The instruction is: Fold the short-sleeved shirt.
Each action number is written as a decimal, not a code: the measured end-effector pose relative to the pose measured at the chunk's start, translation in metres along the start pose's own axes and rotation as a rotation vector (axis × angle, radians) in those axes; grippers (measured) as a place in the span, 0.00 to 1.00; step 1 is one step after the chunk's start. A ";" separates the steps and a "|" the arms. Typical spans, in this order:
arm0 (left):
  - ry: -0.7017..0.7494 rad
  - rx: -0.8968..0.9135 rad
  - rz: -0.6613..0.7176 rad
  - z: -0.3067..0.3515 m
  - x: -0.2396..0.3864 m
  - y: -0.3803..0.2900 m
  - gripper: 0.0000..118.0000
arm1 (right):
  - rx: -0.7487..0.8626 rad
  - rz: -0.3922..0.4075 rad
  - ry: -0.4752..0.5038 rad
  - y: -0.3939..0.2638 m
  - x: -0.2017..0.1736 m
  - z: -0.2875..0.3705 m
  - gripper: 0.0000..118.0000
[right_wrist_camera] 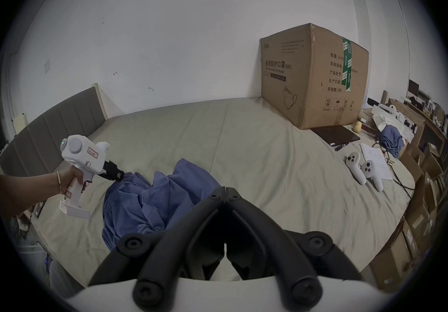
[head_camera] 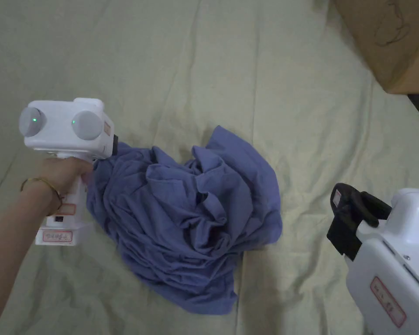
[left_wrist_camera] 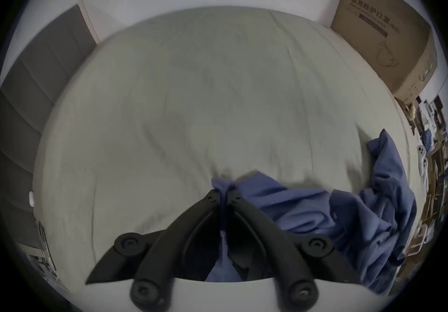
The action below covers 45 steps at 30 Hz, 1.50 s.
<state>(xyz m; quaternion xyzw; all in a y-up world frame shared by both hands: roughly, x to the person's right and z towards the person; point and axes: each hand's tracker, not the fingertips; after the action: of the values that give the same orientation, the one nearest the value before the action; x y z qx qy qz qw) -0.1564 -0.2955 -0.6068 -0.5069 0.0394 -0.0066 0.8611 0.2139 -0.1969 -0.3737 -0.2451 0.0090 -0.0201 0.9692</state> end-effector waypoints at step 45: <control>-0.265 0.519 0.438 0.276 -0.140 -0.040 0.01 | -0.235 -0.139 0.161 0.175 0.059 0.022 0.00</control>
<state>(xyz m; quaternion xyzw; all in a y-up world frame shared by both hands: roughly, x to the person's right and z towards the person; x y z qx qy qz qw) -0.2743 -0.0668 -0.4306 -0.2477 0.0321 0.2337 0.9397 0.2794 -0.0354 -0.4375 -0.3547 0.0718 -0.1056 0.9262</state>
